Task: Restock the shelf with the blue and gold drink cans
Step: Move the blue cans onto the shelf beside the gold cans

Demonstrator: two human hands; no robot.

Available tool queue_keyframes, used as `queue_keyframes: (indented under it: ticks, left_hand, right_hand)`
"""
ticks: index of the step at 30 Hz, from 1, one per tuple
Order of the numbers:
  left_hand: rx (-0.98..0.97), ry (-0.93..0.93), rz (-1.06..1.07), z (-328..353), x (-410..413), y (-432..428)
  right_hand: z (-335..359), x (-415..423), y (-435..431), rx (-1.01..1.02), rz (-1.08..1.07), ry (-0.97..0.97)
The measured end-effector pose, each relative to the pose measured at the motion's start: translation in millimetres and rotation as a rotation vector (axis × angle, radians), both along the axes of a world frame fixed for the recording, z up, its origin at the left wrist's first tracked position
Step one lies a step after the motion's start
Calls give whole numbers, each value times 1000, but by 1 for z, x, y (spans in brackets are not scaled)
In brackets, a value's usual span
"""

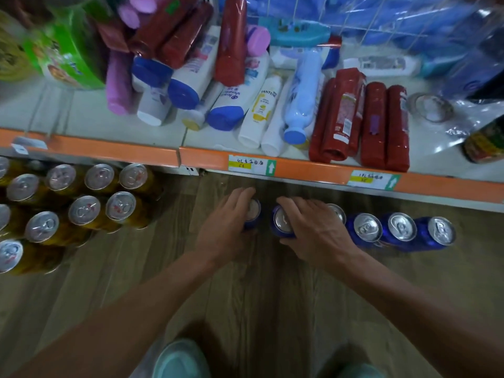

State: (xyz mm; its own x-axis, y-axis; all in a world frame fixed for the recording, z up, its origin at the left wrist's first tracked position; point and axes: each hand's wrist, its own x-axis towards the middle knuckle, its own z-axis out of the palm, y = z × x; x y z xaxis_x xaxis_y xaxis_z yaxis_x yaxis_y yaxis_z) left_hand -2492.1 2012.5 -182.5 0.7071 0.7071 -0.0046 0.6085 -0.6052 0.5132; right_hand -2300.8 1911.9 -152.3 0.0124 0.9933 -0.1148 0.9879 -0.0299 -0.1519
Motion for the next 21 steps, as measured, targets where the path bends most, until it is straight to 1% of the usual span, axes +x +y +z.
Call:
queue_keyframes:
  ticks: [4, 9, 11, 15, 17, 19, 21]
  left_hand:
    - [-4, -63, 17, 3, -16, -20]
    - [-15, -114, -32, 30, -25, -34]
    - [-71, -146, -28, 43, -26, -36]
    - [-191, -212, 3, 80, -27, -40]
    - [-239, -219, -9, 104, -26, -44]
    - [-275, -197, -15, 132, -27, -47]
    - [-333, -190, 2, 162, -26, -52]
  right_hand:
    - [7, -3, -22, 97, -14, 134]
    - [26, -5, -32, 105, -80, 332]
    - [34, -5, -34, 101, -102, 426]
    - [59, -8, -41, 89, -243, 713]
    - [78, -11, -47, 58, -305, 824]
    - [103, -14, -54, 24, -371, 886]
    - [134, -16, -60, -6, -422, 907]
